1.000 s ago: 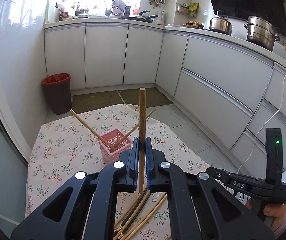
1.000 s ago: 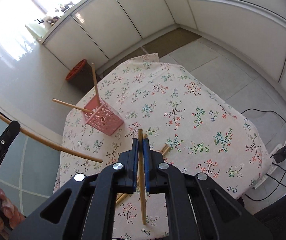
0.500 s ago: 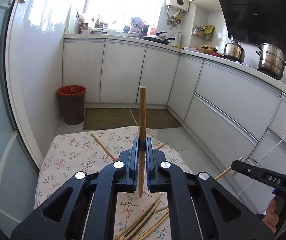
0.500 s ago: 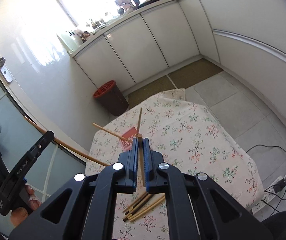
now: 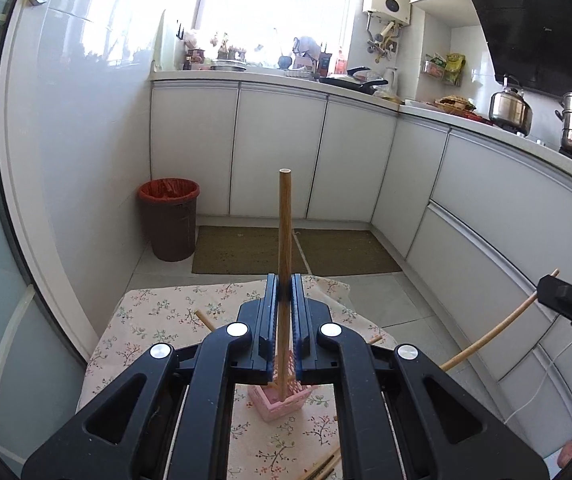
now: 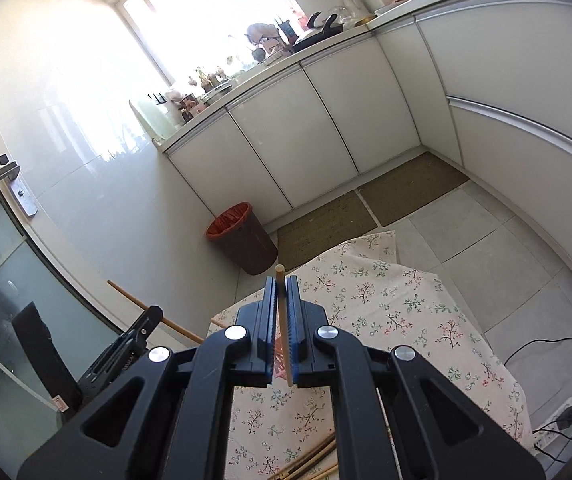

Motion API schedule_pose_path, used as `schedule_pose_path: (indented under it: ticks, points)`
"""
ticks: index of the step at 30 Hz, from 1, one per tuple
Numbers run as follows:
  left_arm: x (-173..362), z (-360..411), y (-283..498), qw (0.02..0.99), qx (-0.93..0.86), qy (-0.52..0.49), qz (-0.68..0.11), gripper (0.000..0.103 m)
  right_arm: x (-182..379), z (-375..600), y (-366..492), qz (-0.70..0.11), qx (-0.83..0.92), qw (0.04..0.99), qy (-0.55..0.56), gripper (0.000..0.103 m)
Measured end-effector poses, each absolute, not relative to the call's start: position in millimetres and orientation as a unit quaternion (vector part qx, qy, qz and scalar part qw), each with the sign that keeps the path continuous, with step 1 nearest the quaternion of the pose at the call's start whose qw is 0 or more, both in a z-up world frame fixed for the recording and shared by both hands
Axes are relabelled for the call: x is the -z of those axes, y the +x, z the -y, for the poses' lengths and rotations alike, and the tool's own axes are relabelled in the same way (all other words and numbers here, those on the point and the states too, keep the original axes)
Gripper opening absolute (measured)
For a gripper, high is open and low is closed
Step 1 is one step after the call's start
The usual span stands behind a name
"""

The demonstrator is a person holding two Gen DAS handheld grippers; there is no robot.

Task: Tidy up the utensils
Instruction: 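Carry both held chopsticks upright over the pink cup, then open the left tool to drop its chopstick into the cup while the right tool opens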

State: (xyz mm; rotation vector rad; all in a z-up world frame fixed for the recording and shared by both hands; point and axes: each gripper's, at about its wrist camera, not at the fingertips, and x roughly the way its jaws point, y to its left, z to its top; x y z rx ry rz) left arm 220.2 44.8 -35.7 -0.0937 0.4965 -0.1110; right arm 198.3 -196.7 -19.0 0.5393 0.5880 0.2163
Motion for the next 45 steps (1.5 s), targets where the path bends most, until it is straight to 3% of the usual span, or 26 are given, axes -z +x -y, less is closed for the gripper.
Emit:
schedule_pose_path:
  ticks: [11,13,22,34,45]
  points:
    - [84.1,-47.6,259.2,0.949,0.052,-0.067,-0.303,0.009,27.7,186.5,238.6,-0.291,-0.105,0.915,0.259,0.005]
    - [81.2,-53.6,255.3,0.951,0.048,-0.076,-0.297,0.018,27.7,184.1,246.3,-0.291,-0.103,0.915,0.261,0.005]
    - [60.1,-90.5,241.5,0.956,0.02,-0.142,-0.257,0.03,28.9,164.1,280.3,-0.281,-0.089,0.926,0.237,0.005]
    - [64.6,-107.5,241.8,0.951,0.006,-0.155,-0.266,0.03,81.2,112.6,320.9,-0.314,-0.102,0.924,0.191,0.009]
    - [50.2,-88.1,225.7,0.958,0.008,-0.12,-0.259,0.03,76.1,121.6,284.1,-0.312,-0.088,0.933,0.154,0.011]
